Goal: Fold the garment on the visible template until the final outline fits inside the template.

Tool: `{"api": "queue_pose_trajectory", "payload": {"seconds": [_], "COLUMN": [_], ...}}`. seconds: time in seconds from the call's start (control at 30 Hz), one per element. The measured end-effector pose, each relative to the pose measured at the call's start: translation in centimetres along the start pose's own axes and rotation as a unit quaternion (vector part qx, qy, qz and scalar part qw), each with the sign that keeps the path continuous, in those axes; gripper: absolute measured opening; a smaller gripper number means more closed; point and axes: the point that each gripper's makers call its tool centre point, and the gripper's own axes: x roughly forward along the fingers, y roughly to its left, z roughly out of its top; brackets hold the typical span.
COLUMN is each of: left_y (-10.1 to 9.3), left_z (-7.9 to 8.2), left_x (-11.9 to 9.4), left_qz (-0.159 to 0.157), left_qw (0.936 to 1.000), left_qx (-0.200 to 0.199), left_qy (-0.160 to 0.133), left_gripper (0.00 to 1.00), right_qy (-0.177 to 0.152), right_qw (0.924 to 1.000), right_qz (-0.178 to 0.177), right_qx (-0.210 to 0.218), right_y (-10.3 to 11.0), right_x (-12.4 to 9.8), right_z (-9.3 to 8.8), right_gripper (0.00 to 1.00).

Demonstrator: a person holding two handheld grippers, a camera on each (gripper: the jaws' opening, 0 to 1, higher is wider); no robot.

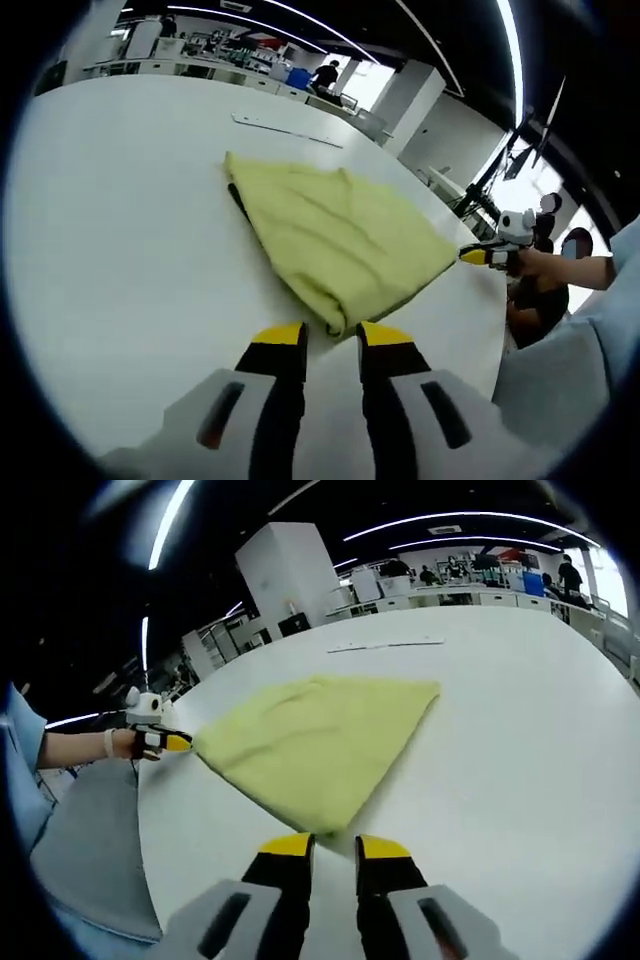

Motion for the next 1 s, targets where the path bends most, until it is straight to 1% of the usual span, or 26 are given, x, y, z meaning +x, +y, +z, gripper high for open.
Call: {"api": "queue_pose_trajectory", "payload": {"seconds": [0.17, 0.23, 0.3, 0.37, 0.5, 0.6, 0.67, 0.8, 0.9, 1.0], "left_y": [-0.1, -0.2, -0.2, -0.2, 0.1, 0.5, 0.8, 1.1, 1.0, 0.5], "left_z": [0.0, 0.0, 0.1, 0.1, 0.0, 0.0, 0.0, -0.3, -0.8, -1.6], "left_x": [-0.1, -0.1, 0.0, 0.0, -0.4, -1.1, -1.6, -2.5, -2.5, -2.6], "left_qz": [-0.005, -0.006, -0.005, -0.005, -0.003, 0.002, 0.004, 0.006, 0.005, -0.001], "left_qw": [1.0000, 1.0000, 1.0000, 1.0000, 0.9998, 0.9997, 0.9996, 0.9995, 0.9994, 0.9992], "left_qx": [0.002, 0.002, 0.001, 0.000, 0.018, 0.024, 0.028, 0.028, 0.031, 0.030], "left_qy": [0.000, 0.001, -0.002, -0.002, 0.004, 0.007, 0.008, 0.009, 0.015, 0.025], "left_gripper": [0.03, 0.02, 0.00, 0.00, 0.00, 0.00, 0.00, 0.00, 0.00, 0.00], "right_qy": [-0.003, -0.001, 0.000, -0.003, -0.007, -0.007, -0.010, -0.008, 0.000, 0.008], "right_qw": [1.0000, 1.0000, 1.0000, 1.0000, 1.0000, 0.9999, 0.9999, 0.9997, 0.9995, 0.9993], "right_qz": [-0.001, -0.001, 0.001, 0.001, 0.002, 0.012, 0.012, 0.019, 0.025, 0.029], "right_qx": [0.002, 0.001, 0.005, 0.003, -0.004, 0.009, -0.006, -0.014, -0.021, -0.023], "right_y": [-0.1, -0.1, -0.1, -0.1, -0.2, -0.2, -0.2, 0.0, 0.2, 0.5], "right_x": [0.2, 0.2, 0.1, 0.0, -0.5, -0.7, -1.0, -1.3, -1.4, -1.8], "right_z": [0.1, 0.0, -0.1, -0.1, 0.3, 0.4, 0.6, 0.5, 0.2, -0.4], "right_gripper": [0.03, 0.00, 0.00, 0.00, 0.00, 0.00, 0.00, 0.00, 0.00, 0.00]}}
